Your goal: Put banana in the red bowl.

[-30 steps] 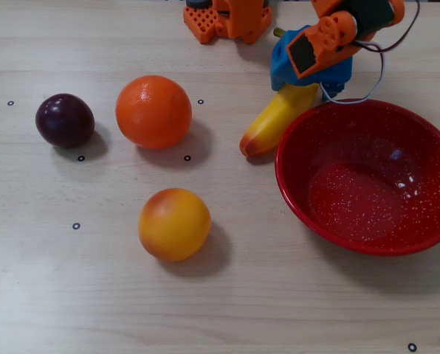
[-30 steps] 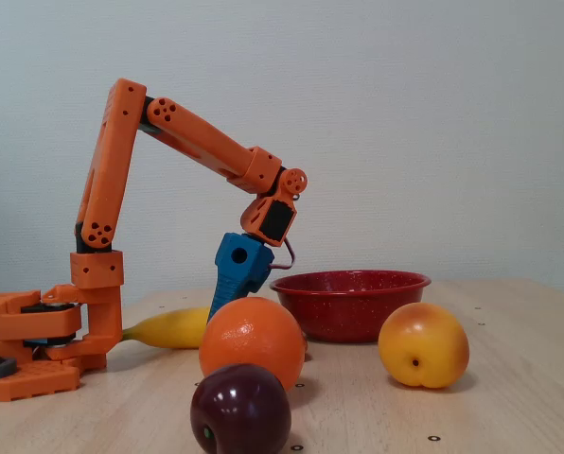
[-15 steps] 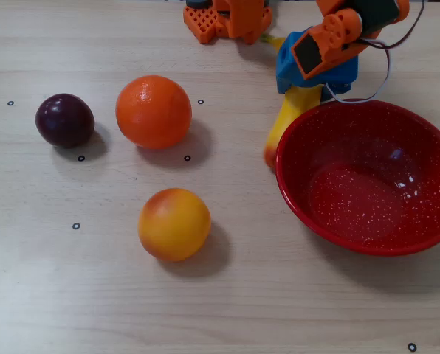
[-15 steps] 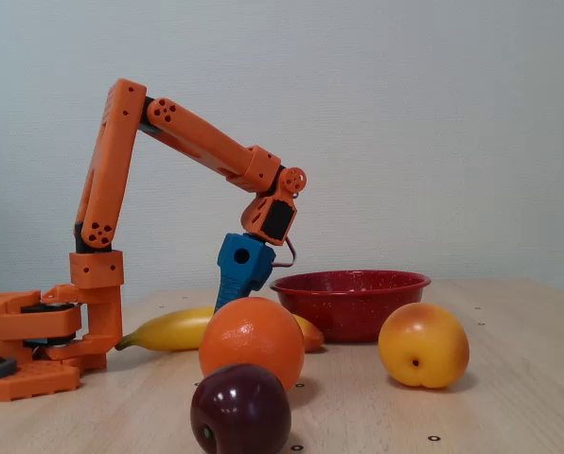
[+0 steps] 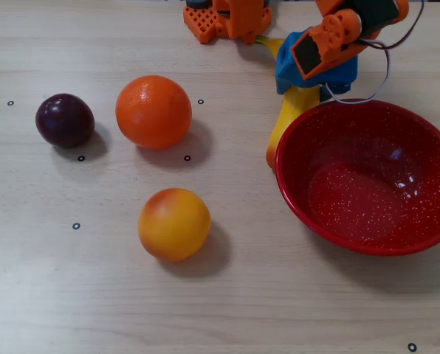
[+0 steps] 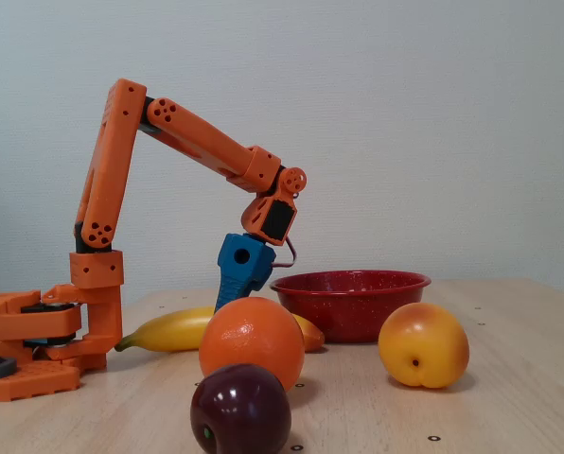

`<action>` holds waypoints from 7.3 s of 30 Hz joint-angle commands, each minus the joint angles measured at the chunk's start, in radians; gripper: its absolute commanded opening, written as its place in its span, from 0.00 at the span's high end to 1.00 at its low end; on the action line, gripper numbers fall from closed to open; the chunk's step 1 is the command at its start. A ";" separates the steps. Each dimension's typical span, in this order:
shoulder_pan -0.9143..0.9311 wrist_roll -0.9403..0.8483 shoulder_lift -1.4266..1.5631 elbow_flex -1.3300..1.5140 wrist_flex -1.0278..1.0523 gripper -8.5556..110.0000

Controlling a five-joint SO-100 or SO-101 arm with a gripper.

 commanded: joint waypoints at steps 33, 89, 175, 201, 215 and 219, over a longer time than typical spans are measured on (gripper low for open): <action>0.155 0.031 0.103 -0.216 0.176 0.93; 0.265 -0.052 0.506 -0.331 0.284 0.93; 0.092 -0.081 -0.028 -0.653 -0.126 0.72; 0.106 -0.092 -0.005 -0.755 -0.114 0.66; 0.120 -0.052 0.066 -0.762 -0.101 0.82; 0.120 -0.032 0.089 -0.762 -0.098 0.89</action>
